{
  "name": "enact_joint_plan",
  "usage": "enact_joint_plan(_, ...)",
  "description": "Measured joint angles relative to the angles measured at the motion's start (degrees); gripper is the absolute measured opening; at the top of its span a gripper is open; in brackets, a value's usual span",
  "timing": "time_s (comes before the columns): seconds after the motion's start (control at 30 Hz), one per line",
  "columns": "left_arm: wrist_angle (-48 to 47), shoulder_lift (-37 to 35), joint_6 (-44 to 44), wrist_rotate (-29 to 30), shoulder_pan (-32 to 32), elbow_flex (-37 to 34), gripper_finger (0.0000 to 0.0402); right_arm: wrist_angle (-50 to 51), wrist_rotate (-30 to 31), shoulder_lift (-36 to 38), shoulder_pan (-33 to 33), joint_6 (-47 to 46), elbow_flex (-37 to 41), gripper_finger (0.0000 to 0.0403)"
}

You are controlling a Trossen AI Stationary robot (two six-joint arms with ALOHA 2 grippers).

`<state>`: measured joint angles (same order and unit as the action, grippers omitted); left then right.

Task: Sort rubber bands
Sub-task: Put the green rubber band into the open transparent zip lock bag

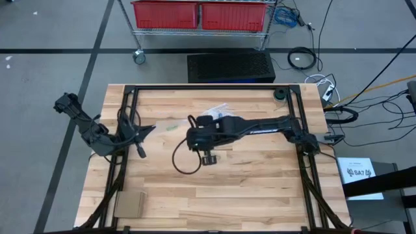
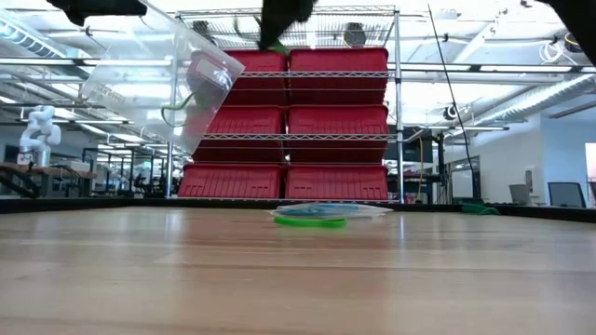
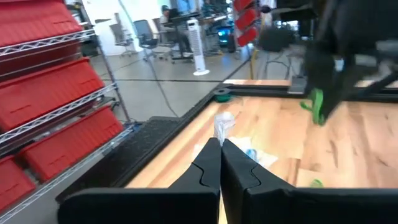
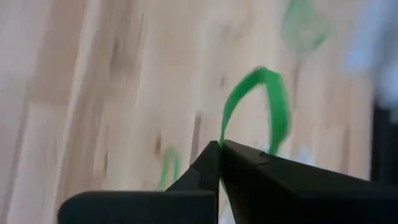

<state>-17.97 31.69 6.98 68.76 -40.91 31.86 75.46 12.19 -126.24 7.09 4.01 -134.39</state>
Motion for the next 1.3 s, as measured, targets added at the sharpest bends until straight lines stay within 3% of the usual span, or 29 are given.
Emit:
enact_joint_plan(0.23, 5.0, 2.1, -4.1, -6.1, 0.1, 0.0, 0.0000, -14.9, 1.8, 2.9, 0.0, 5.3, 0.0, 0.0000)
enact_joint_plan(0.53, 10.3, 4.3, -7.9, -8.6, 0.1, 0.0, 0.0000, -25.1, 6.4, 2.5, -1.1, 13.3, 0.1, 0.0000)
enact_joint_plan(0.93, 11.7, 5.3, -7.8, -8.7, 4.7, 0.0, 0.0000, -27.8, 5.3, 0.3, -2.2, 13.6, 0.3, 0.0000)
enact_joint_plan(1.1, 13.7, 6.1, -8.5, -12.7, 6.6, 0.0, 0.0000, -29.5, 5.3, 0.0, -2.6, 12.9, 0.2, 0.0000)
enact_joint_plan(1.3, 14.9, 7.4, -8.9, -13.1, 8.4, 0.0, 0.0000, -29.5, 3.2, 0.0, -3.4, 10.4, 0.2, 0.0000)
